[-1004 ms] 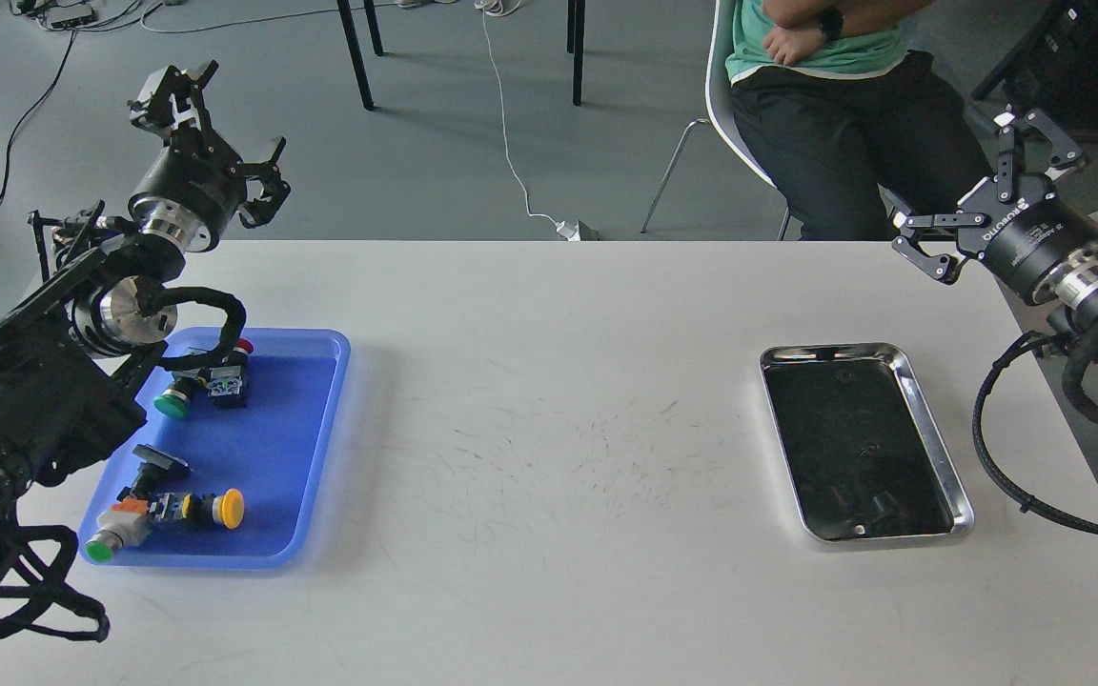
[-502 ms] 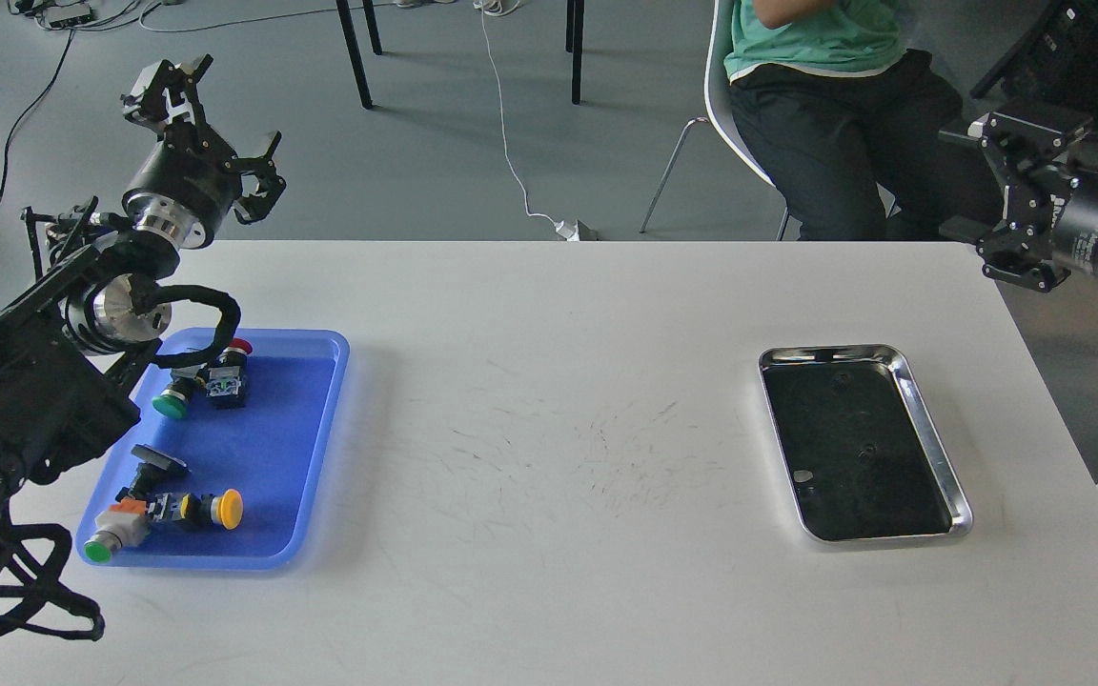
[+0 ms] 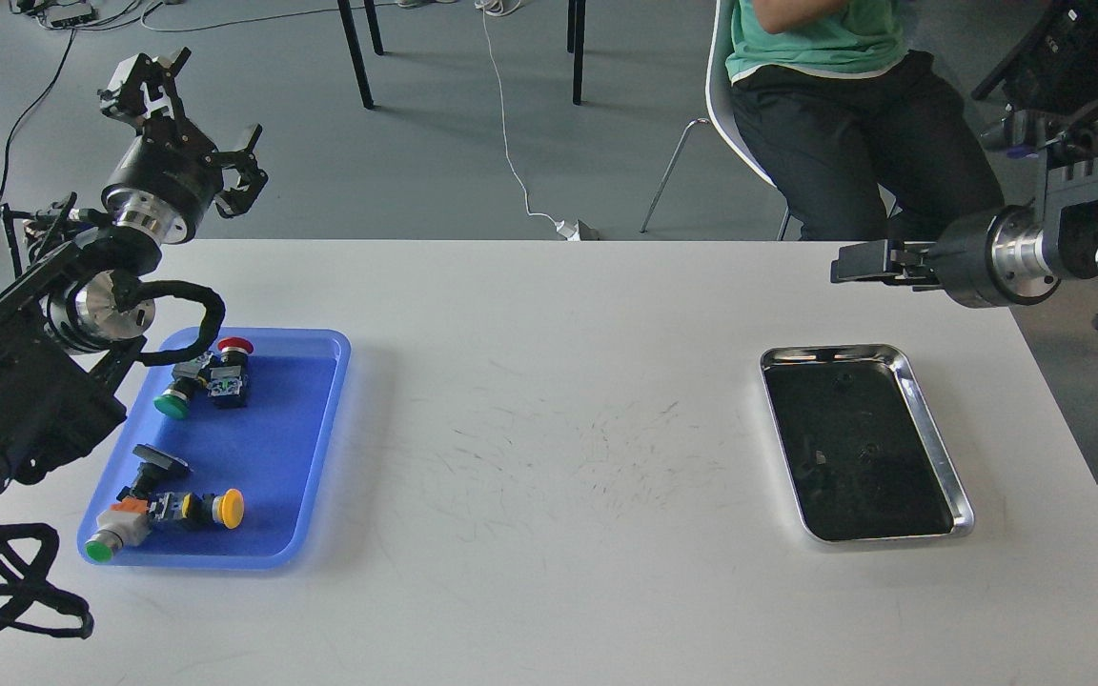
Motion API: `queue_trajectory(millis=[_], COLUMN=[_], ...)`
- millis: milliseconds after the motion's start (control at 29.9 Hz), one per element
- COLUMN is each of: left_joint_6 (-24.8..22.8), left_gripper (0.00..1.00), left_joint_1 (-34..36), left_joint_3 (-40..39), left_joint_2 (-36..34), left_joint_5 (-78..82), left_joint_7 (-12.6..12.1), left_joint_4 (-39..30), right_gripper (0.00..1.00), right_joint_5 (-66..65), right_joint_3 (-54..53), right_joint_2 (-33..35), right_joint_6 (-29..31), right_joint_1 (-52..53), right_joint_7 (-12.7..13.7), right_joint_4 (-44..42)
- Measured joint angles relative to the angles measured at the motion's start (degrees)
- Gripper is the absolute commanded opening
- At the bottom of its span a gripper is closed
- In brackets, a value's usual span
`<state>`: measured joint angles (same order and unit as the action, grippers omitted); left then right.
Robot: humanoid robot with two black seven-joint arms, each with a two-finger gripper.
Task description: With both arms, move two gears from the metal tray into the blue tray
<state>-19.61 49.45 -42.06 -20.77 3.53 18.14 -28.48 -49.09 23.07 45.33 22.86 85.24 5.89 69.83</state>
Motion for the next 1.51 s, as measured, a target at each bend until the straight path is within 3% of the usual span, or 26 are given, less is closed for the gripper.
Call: queue_trajectory(millis=[870,1505], left_joint_6=[0.0,0.0], left_gripper=[0.98,0.98], left_joint_1=[-0.5,-0.6], left_joint_3=[0.4,0.5], left_joint_2=[-0.4,-0.3], left_joint_5=[-0.1,-0.1], left_joint_7=[1.4,1.5], left_joint_4=[0.0,0.1], right_gripper=[0.95,0.91], right_joint_5=[-2.5,-2.5], right_joint_3=[3.6,3.6], right_joint_2=[-17.5,-25.2], right_joint_6=[-0.6,-1.3], right_joint_1=[-13.7,-16.6], right_joint_7=[-0.1,-0.1], right_joint_4=[-20.7,-27.9])
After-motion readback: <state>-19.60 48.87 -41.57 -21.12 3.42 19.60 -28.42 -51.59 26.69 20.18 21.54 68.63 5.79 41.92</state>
